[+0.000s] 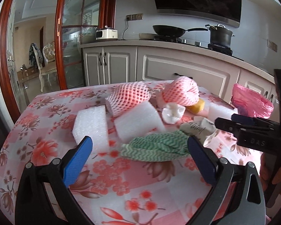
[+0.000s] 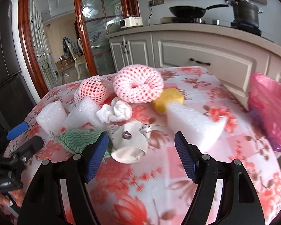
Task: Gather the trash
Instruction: 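Move both open tools back over the table, then grasp the white printed paper cup with the right tool while the left tool grasps the green cloth, then carry the paper cup and green cloth over the pink wastebasket and open both tools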
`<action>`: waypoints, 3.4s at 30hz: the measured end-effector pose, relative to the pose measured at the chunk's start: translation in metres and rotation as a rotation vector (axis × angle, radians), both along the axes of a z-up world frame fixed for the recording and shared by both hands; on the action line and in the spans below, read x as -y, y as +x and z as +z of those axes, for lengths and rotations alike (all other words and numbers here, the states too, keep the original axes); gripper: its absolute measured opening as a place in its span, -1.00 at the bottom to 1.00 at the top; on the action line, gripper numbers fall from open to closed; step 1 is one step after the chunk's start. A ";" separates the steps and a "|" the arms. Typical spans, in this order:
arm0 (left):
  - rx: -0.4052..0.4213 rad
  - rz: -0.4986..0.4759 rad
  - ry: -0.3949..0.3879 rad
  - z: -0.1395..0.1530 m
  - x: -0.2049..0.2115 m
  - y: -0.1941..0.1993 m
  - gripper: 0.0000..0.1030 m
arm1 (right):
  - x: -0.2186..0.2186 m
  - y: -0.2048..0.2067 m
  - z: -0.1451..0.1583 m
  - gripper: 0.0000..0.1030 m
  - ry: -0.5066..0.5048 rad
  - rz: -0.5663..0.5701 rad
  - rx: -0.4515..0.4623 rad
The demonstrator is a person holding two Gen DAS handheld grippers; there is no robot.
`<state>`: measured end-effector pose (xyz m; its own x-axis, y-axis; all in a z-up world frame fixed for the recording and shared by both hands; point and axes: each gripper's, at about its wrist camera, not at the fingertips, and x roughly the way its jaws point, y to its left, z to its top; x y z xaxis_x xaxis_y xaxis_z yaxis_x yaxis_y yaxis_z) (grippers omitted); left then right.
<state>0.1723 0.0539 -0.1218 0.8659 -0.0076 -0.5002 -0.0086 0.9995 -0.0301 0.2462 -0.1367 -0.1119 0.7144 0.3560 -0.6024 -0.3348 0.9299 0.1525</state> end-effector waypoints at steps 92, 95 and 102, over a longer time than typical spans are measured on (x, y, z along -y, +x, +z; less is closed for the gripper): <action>0.197 -0.263 0.006 0.083 0.150 -0.016 -0.59 | 0.120 -0.097 0.082 0.15 0.014 -0.267 0.357; 0.220 -0.290 0.001 0.087 0.166 -0.007 -0.58 | 0.139 -0.091 0.087 0.15 0.015 -0.318 0.370; 0.260 -0.380 -0.001 0.096 0.217 0.024 -0.57 | 0.183 -0.078 0.093 0.15 0.002 -0.417 0.396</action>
<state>0.1963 -0.1626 -0.0255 0.8983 -0.3491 -0.2668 0.3662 0.9304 0.0157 0.1685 -0.3197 -0.0189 0.9655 -0.0036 -0.2603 0.0285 0.9953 0.0920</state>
